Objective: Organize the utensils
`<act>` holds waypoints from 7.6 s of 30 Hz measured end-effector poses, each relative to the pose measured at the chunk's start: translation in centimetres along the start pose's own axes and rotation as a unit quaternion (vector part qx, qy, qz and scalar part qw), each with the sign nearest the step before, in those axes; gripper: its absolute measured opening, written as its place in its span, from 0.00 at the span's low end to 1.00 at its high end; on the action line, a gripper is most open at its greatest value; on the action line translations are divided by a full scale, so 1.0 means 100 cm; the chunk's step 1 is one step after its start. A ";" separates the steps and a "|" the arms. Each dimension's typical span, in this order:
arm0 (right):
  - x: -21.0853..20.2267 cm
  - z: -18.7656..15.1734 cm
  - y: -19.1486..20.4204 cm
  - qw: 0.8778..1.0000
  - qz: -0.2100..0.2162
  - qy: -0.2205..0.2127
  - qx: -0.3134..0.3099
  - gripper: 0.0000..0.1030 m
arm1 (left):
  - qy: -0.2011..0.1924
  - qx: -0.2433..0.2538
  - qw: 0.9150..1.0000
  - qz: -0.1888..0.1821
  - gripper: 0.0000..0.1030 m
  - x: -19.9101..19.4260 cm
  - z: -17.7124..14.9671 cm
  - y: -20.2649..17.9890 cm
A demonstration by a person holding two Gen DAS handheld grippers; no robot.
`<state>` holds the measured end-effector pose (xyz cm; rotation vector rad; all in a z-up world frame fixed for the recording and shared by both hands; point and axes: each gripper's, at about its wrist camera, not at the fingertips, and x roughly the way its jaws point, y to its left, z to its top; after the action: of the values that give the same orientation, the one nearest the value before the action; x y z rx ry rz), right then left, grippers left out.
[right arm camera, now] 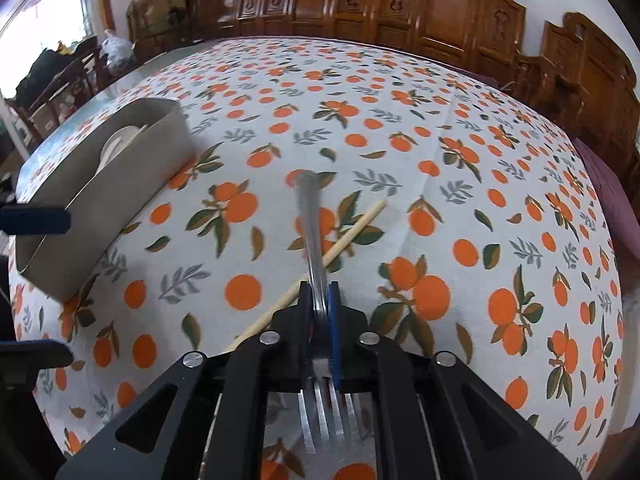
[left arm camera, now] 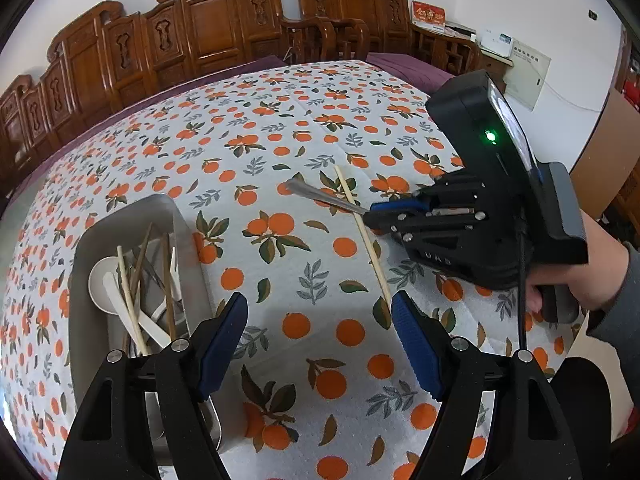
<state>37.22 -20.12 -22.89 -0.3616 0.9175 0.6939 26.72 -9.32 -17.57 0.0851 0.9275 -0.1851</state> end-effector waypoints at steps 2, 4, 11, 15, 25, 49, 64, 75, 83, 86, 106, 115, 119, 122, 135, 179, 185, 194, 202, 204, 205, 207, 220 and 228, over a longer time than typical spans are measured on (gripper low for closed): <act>-0.006 -0.004 0.000 1.000 0.001 -0.009 0.010 0.07 | 0.002 0.000 1.000 -0.002 0.70 0.001 0.000 -0.001; -0.015 -0.008 -0.002 0.999 0.004 -0.020 0.027 0.07 | 0.001 0.002 1.000 -0.005 0.70 0.003 0.001 -0.004; -0.053 -0.032 -0.015 0.997 -0.010 -0.043 0.060 0.07 | -0.001 0.003 1.000 -0.019 0.64 0.012 0.005 -0.013; -0.069 -0.050 -0.029 0.995 -0.018 -0.046 0.086 0.08 | 0.002 0.003 1.000 -0.030 0.55 0.022 0.010 -0.019; -0.070 -0.073 -0.049 0.992 -0.031 -0.035 0.117 0.08 | 0.023 0.011 0.999 -0.034 0.35 0.055 0.019 -0.032; -0.084 -0.062 -0.020 0.994 -0.024 -0.038 0.097 0.08 | 0.026 0.020 0.999 -0.007 0.04 0.043 0.017 -0.019; -0.103 -0.042 0.020 0.995 -0.010 -0.058 0.077 0.08 | -0.025 0.001 1.000 0.013 0.04 -0.034 0.000 0.021; -0.105 -0.039 0.043 0.997 -0.007 -0.057 0.056 0.08 | -0.034 -0.022 0.999 0.033 0.04 -0.058 -0.017 0.053; -0.101 -0.041 0.044 0.997 -0.006 -0.052 0.054 0.08 | -0.032 -0.040 0.998 0.042 0.04 -0.060 -0.026 0.081; -0.098 -0.043 0.043 0.997 -0.006 -0.048 0.055 0.08 | -0.026 -0.046 0.998 0.046 0.04 -0.056 -0.031 0.091; -0.077 -0.051 0.039 0.997 0.001 -0.024 0.070 0.08 | -0.004 -0.073 0.996 0.040 0.04 -0.010 -0.046 0.114; -0.072 -0.047 0.047 0.997 0.008 -0.023 0.071 0.08 | -0.024 -0.082 0.996 0.038 0.06 -0.022 -0.046 0.121; -0.071 -0.043 0.054 0.997 0.011 -0.024 0.070 0.08 | -0.034 -0.080 0.995 0.039 0.12 -0.032 -0.046 0.124; -0.072 -0.038 0.060 0.997 0.014 -0.028 0.069 0.08 | -0.041 -0.082 0.995 0.038 0.14 -0.039 -0.046 0.128; -0.074 0.005 0.097 0.995 0.047 -0.057 0.072 0.08 | -0.067 -0.101 0.991 0.050 0.25 -0.068 -0.051 0.160; 0.024 0.086 0.198 0.981 0.148 -0.017 0.127 0.05 | -0.088 -0.135 0.984 0.080 0.69 -0.094 -0.058 0.203; 0.021 0.090 0.204 0.983 0.146 -0.024 0.104 0.05 | -0.088 -0.135 0.984 0.079 0.69 -0.095 -0.058 0.203; -0.002 0.077 0.184 0.989 0.107 -0.051 0.088 0.05 | -0.087 -0.134 0.984 0.081 0.69 -0.095 -0.059 0.201; -0.048 0.062 0.169 0.990 0.075 -0.094 0.079 0.08 | -0.090 -0.136 0.983 0.086 0.70 -0.102 -0.063 0.188; -0.059 0.058 0.167 0.989 0.067 -0.103 0.076 0.08 | -0.094 -0.136 0.983 0.086 0.75 -0.106 -0.064 0.183; -0.068 0.054 0.165 0.989 0.061 -0.110 0.076 0.08 | -0.098 -0.135 0.982 0.085 0.76 -0.110 -0.064 0.180; -0.078 0.050 0.162 0.988 0.057 -0.118 0.078 0.08 | -0.107 -0.132 0.982 0.086 0.82 -0.117 -0.063 0.173; -0.150 0.008 0.141 0.978 0.006 -0.174 0.116 0.93 | -0.092 -0.112 0.985 0.088 0.92 -0.143 -0.073 0.129; -0.182 -0.018 0.137 0.974 -0.012 -0.182 0.131 0.97 | -0.098 -0.108 0.986 0.087 0.92 -0.164 -0.084 0.105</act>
<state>19.27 -18.26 -8.92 -0.0077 0.6417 0.5829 12.54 4.28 -9.49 -0.0518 0.7340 0.0681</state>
